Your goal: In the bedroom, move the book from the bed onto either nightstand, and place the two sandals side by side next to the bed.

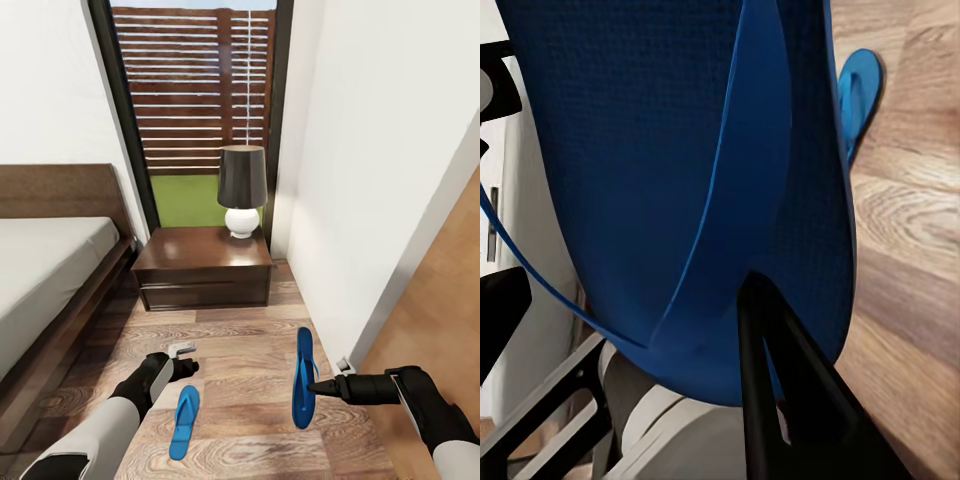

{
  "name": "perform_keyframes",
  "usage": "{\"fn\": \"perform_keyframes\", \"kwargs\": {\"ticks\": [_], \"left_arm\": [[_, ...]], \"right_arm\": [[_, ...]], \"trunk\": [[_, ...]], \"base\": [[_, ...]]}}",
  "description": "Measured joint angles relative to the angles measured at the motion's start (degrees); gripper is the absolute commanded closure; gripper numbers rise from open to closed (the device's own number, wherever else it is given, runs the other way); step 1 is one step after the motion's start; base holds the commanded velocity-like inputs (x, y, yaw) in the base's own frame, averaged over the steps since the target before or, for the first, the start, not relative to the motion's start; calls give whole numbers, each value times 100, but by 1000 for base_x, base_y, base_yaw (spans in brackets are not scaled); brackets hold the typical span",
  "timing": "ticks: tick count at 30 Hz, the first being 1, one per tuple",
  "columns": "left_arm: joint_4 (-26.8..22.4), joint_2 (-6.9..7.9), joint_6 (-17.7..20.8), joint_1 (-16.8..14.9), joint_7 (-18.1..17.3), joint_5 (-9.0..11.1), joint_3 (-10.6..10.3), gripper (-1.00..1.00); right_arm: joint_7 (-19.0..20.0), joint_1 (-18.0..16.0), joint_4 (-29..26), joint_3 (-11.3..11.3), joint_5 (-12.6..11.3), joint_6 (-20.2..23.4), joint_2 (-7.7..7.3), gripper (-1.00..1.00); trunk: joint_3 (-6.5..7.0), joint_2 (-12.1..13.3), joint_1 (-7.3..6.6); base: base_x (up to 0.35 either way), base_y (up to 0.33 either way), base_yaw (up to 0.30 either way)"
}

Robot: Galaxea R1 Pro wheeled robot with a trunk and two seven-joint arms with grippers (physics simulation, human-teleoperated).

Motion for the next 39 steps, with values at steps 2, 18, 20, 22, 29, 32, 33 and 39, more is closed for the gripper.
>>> {"fn": "perform_keyframes", "kwargs": {"ticks": [2,18,20,22,29,32,33,39], "left_arm": [[0,0,-2,0,3,0,-1,-100],[0,0,-2,0,5,-9,4,-100],[0,0,-2,0,5,-9,4,-100],[0,0,-2,0,5,-9,4,-100],[0,0,-2,-1,5,-9,4,-100],[-1,0,0,-1,5,-9,4,-100],[-1,0,0,-1,5,-9,4,-100],[-8,8,0,-2,5,-9,4,-100]], "right_arm": [[0,1,0,0,0,0,0,100],[0,-1,0,0,0,0,7,100],[0,-1,1,0,0,0,7,100],[0,-1,1,0,0,0,6,100],[0,2,0,0,0,-5,9,100],[0,1,2,0,0,-20,9,100],[0,1,1,0,0,-21,9,100],[0,0,1,0,0,-26,9,100]], "trunk": [[-44,-3,5],[-399,-24,46],[-443,-27,52],[-488,-30,57],[-643,-39,75],[-710,-43,82],[-732,-44,85],[-865,-53,100]], "base": [[0,0,0],[0,0,0],[0,0,0],[0,0,0],[0,0,0],[0,0,0],[0,0,0],[0,0,0]]}}
